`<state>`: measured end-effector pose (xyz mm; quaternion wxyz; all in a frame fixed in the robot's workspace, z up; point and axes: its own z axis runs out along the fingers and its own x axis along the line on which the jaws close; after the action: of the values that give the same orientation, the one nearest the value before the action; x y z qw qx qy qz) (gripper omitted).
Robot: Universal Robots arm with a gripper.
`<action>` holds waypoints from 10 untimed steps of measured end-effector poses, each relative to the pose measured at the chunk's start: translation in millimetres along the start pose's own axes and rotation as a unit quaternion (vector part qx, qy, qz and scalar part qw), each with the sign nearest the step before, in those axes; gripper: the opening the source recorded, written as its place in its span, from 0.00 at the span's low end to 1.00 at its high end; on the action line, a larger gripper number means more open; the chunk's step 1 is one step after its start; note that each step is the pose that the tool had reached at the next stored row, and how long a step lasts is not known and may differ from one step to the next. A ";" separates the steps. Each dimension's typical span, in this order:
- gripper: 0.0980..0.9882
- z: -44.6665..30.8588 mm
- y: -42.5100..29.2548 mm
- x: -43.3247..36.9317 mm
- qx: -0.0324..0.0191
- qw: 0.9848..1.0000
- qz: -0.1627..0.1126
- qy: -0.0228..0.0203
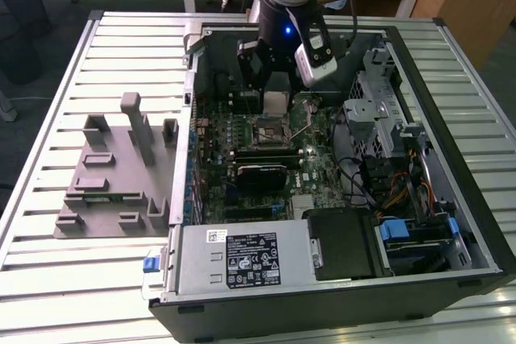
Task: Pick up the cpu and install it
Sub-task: 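Pick up the cpu and move it towards the insertion slot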
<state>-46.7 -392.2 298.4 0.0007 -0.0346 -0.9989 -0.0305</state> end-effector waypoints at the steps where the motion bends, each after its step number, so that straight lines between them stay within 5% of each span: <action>1: 0.50 1.5 0.4 -1.4 0.000 1.000 0.000 0.000; 10: 0.50 16.0 8.5 -7.1 0.000 1.000 0.000 0.002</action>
<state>-39.0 -383.2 282.9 0.0026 -0.0347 -0.9989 -0.0304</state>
